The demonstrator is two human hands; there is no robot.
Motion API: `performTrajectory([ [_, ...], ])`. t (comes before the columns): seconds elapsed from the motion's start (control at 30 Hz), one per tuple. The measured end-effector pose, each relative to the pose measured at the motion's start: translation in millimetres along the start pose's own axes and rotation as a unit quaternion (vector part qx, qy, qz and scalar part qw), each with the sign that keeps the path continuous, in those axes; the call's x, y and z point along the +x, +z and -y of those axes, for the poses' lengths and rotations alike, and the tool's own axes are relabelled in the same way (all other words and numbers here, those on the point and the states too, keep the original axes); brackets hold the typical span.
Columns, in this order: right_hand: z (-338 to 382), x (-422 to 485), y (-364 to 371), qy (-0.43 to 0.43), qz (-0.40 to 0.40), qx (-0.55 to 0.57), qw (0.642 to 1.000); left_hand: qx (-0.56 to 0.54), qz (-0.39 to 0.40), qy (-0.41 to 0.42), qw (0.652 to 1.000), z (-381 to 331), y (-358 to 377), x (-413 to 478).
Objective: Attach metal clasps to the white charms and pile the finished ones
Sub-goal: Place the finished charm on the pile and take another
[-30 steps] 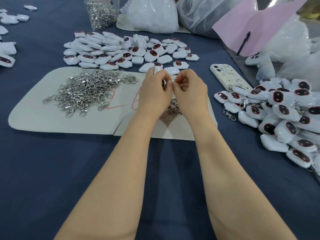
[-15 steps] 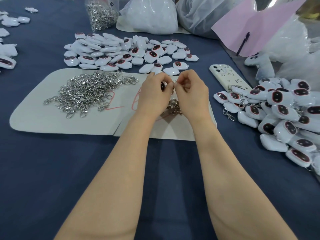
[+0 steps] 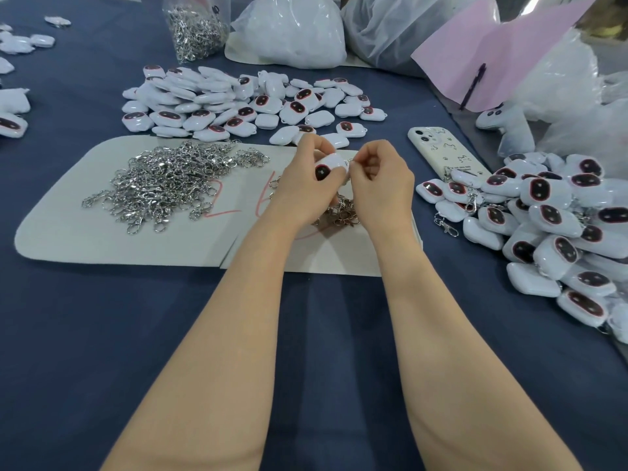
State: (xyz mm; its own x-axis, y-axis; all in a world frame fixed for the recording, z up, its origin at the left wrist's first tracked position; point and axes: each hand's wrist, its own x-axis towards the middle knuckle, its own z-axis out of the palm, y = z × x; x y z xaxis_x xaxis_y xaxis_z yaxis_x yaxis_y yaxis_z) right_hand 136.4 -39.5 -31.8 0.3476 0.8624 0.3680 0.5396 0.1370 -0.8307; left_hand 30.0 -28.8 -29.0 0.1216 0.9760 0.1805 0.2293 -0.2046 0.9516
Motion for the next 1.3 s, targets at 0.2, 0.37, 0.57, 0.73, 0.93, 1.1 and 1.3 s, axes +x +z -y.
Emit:
performTrajectory([
  [0.2, 1.1, -0.9, 0.9, -0.001, 0.003, -0.001, 1.000, 0.036, -0.007, 0.022, 0.999, 2.9, -1.0, 2.7],
  [0.37, 2.1, -1.9, 2.4, 0.006, -0.014, 0.008, 1.000, 0.041, -0.023, 0.021, 0.999, 2.8, 0.5, 2.1],
  [0.57, 0.3, -0.9, 2.9, 0.005, -0.017, 0.011, 1.000, 0.056, -0.026, 0.018, 0.998, 5.3, 1.6, 3.7],
  [0.73, -1.9, -0.8, 3.9, -0.019, -0.009, 0.001, 1.000, 0.063, -0.035, 0.015, 0.997, 6.8, 2.4, 4.6],
  [0.93, -2.9, -2.4, 7.8, -0.071, 0.018, -0.054, 0.996, 0.050, -0.037, -0.015, 0.998, 5.9, 0.5, 4.7],
  [1.1, -1.7, -4.5, 8.1, -0.083, 0.024, -0.047, 0.995, -0.001, -0.054, -0.047, 0.997, 1.6, -1.3, 5.1],
  [1.3, 5.0, -3.0, 7.2, -0.028, 0.030, 0.090, 0.995, -0.388, -0.012, -0.222, 0.894, -7.5, -8.9, 8.9],
])
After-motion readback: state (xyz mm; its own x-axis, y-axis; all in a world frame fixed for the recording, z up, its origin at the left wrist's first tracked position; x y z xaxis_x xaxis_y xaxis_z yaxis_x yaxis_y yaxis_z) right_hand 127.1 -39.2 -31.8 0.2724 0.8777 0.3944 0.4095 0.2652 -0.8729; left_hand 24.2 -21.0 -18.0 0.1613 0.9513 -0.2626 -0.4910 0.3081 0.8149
